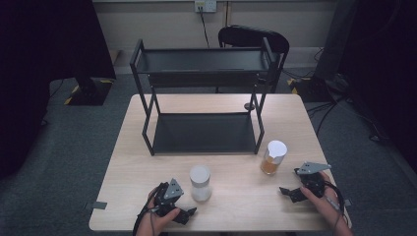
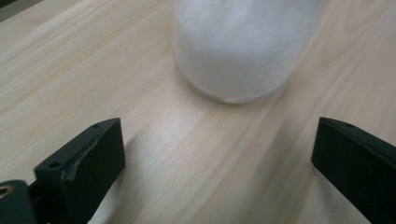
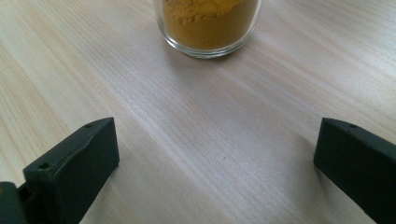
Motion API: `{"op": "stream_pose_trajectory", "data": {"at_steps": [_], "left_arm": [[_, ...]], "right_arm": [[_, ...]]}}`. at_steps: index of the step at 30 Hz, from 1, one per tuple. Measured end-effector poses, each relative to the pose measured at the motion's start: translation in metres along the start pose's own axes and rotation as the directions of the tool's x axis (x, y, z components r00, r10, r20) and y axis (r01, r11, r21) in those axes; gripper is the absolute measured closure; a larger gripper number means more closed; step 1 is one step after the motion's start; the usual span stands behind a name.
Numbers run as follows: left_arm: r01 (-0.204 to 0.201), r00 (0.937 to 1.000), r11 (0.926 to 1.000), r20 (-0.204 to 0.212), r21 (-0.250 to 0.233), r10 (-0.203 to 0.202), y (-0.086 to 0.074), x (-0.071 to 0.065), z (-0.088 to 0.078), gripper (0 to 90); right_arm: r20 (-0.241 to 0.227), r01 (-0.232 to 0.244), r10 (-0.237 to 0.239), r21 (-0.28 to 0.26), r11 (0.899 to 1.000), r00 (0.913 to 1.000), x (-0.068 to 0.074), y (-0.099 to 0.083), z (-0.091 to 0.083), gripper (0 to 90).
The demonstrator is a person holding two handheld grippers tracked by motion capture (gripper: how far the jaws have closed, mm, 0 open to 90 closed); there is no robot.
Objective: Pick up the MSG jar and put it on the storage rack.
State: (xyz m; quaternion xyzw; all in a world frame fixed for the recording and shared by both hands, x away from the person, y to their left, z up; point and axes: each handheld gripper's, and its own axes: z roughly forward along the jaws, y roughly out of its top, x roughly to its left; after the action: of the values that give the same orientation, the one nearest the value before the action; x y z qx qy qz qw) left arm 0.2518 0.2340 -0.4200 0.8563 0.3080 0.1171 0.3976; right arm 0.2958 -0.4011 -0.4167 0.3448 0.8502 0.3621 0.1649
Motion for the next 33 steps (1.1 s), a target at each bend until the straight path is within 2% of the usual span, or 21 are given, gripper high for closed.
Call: {"op": "stream_pose_trajectory", "data": {"at_steps": [5, 9, 11, 12, 17, 22, 26, 33], "left_arm": [[0.027, 0.9991, 0.9990, 0.034, -0.035, -0.026, 0.003, 0.003, -0.002, 1.6], [0.029, 0.9990, 0.9984, 0.036, -0.049, -0.027, 0.006, 0.002, -0.001, 1.6], [0.045, 0.9981, 0.9969, 0.045, -0.064, -0.042, 0.008, 0.003, 0.000, 1.6], [0.043, 0.9980, 0.9956, 0.050, -0.083, -0.039, 0.009, 0.004, 0.000, 1.6], [0.040, 0.9974, 0.9940, 0.064, -0.102, -0.034, 0.012, 0.004, 0.001, 1.5], [0.048, 0.9973, 0.9912, 0.061, -0.123, -0.041, 0.016, 0.003, 0.001, 1.5], [0.069, 0.9964, 0.9873, 0.059, -0.143, -0.061, 0.016, 0.003, 0.001, 1.2], [0.077, 0.9956, 0.9831, 0.065, -0.166, -0.067, 0.019, 0.004, 0.000, 1.3]], "right_arm": [[0.000, 0.000, 0.000, 0.000, 1.000, 1.0000, 0.000, 0.000, 0.000, 0.0], [0.000, 0.000, 0.000, 0.000, 1.000, 1.0000, 0.000, 0.000, 0.000, 0.0], [0.000, 0.000, 0.000, 0.000, 1.000, 1.0000, 0.000, 0.000, 0.000, 0.0], [0.000, 0.000, 0.000, 0.000, 1.000, 1.0000, 0.000, 0.000, 0.000, 0.0], [0.001, 0.000, 0.000, -0.001, 1.000, 1.0000, 0.000, 0.000, 0.000, 0.0], [0.004, -0.004, 0.004, 0.000, 1.000, 1.0000, 0.001, 0.000, 0.000, 0.0], [0.005, -0.005, 0.005, -0.001, 1.000, 1.0000, 0.001, 0.000, 0.000, 0.0], [0.006, -0.006, 0.006, 0.000, 1.000, 1.0000, 0.002, 0.000, 0.000, 0.0]]}}
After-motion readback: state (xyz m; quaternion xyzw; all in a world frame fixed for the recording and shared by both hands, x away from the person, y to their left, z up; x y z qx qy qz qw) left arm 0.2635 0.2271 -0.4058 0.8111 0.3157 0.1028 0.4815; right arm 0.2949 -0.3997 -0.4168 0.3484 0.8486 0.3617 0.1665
